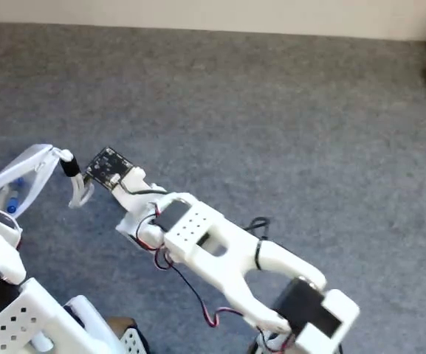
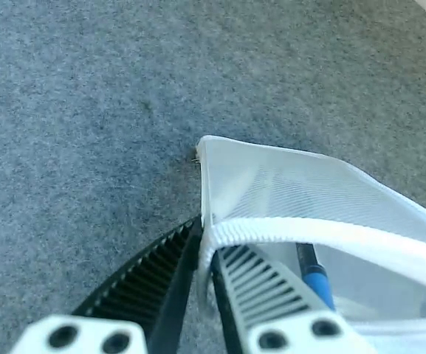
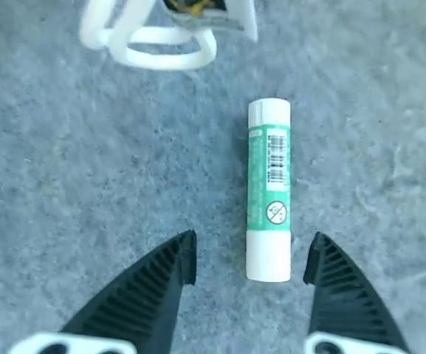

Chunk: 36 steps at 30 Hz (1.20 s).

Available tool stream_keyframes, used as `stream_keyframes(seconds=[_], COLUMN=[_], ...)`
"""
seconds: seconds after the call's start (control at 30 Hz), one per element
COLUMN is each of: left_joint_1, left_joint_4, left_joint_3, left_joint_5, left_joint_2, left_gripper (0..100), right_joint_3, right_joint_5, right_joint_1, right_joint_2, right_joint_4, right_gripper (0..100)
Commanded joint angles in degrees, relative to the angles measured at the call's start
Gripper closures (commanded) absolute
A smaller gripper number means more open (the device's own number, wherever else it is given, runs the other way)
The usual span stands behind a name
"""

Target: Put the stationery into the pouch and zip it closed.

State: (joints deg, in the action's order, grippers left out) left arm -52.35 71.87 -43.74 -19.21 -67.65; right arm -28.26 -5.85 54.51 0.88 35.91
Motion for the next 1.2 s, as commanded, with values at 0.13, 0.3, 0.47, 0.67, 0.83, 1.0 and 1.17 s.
stream_keyframes(seconds=[0.13, 0.3, 0.47, 0.67, 0.83, 1.0, 1.17], left_joint_1=[-0.6, -0.6, -0.6, -0.6, -0.4, -0.3, -0.2], left_joint_4=[-1.2, -1.2, -1.2, -1.2, -1.2, -1.2, -1.3], left_joint_3=[0.2, 0.2, 0.1, 0.1, 0.1, 0.1, 0.1], left_joint_5=[-0.4, -0.4, -0.4, -0.4, -0.4, -0.4, -0.4], left_joint_2=[-0.2, -0.2, -0.2, -0.2, -0.2, -0.2, -0.2], left_gripper=[99, 99, 99, 99, 99, 99, 99], right_joint_3=[7.7, 10.9, 11.6, 18.5, 28.0, 33.9, 34.3], right_joint_5=[0.4, -0.4, -7.7, -8.6, -8.7, -8.4, -8.0], right_joint_1=[-2.2, -3.6, -4.0, -5.3, -6.7, -6.5, -4.2], right_joint_2=[-5.7, -10.2, -10.9, -11.2, -11.2, -11.2, -11.3], right_joint_4=[0.3, 0.4, 7.1, 19.0, 33.5, 38.3, 38.1], right_gripper=[81.1, 91.6, 94.7, 94.9, 94.6, 93.7, 82.0])
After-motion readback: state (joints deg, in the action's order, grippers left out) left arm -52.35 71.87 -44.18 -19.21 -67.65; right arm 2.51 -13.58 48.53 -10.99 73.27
